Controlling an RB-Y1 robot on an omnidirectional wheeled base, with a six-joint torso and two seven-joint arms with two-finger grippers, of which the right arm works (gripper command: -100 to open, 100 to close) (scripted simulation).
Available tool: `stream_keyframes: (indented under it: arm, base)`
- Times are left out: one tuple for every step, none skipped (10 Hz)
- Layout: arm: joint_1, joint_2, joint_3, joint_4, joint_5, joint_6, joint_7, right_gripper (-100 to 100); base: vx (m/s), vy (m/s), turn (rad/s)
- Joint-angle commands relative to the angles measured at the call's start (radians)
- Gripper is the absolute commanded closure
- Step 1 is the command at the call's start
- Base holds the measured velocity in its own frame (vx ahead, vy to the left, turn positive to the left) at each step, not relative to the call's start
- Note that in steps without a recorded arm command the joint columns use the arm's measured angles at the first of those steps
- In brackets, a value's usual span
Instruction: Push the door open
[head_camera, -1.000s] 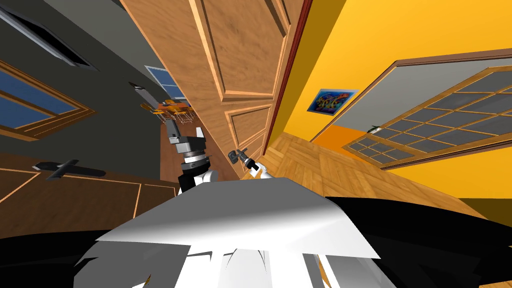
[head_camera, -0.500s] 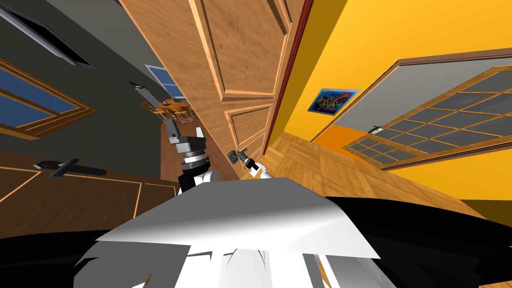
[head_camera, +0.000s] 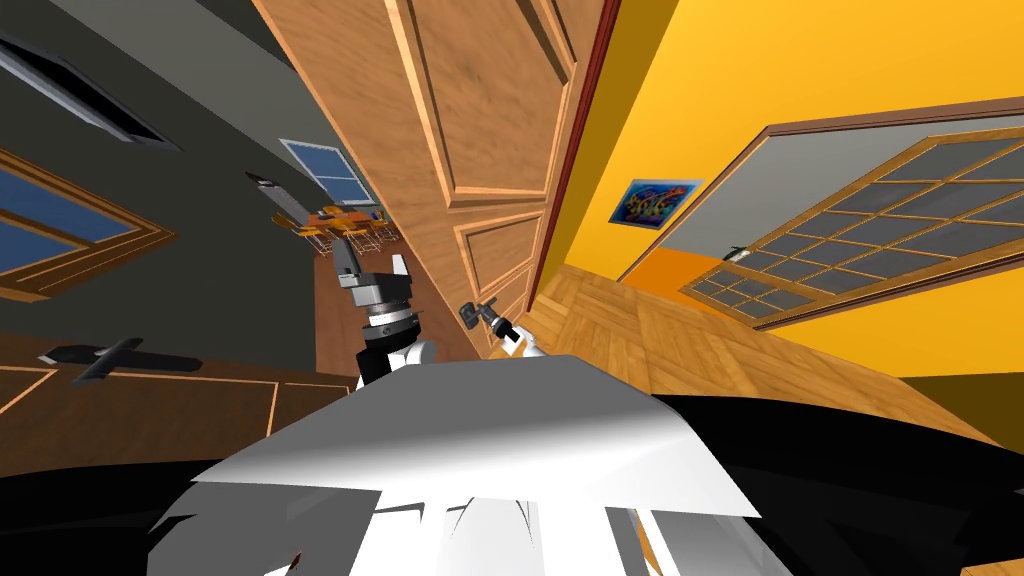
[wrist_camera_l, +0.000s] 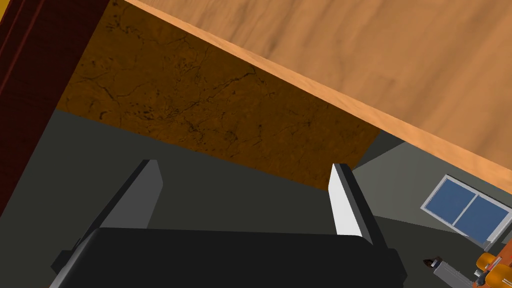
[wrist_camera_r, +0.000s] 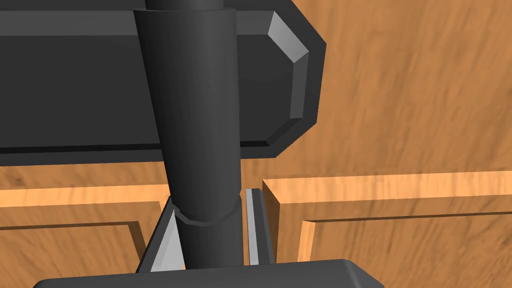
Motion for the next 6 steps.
stream_keyframes:
  arm:
    - [0.006, -0.004, -0.015, -0.01, 0.017, -0.002, -0.003, 100]
    - [0.015, -0.007, -0.022, -0.017, 0.029, 0.0, -0.007, 100]
    - [0.02, -0.008, -0.026, -0.021, 0.035, 0.001, -0.008, 100]
    - [0.03, -0.011, -0.034, -0.028, 0.049, 0.004, -0.012, 100]
    - [0.036, -0.012, -0.038, -0.032, 0.056, 0.005, -0.014, 100]
    - [0.046, -0.013, -0.047, -0.04, 0.07, 0.008, -0.018, 100]
  base:
    - [0.106, 0.18, -0.11]
    - [0.124, 0.178, -0.151]
    - [0.104, 0.143, -0.083]
    - [0.118, 0.148, -0.099]
    - [0.089, 0.203, -0.094]
    - [0.078, 0.213, -0.142]
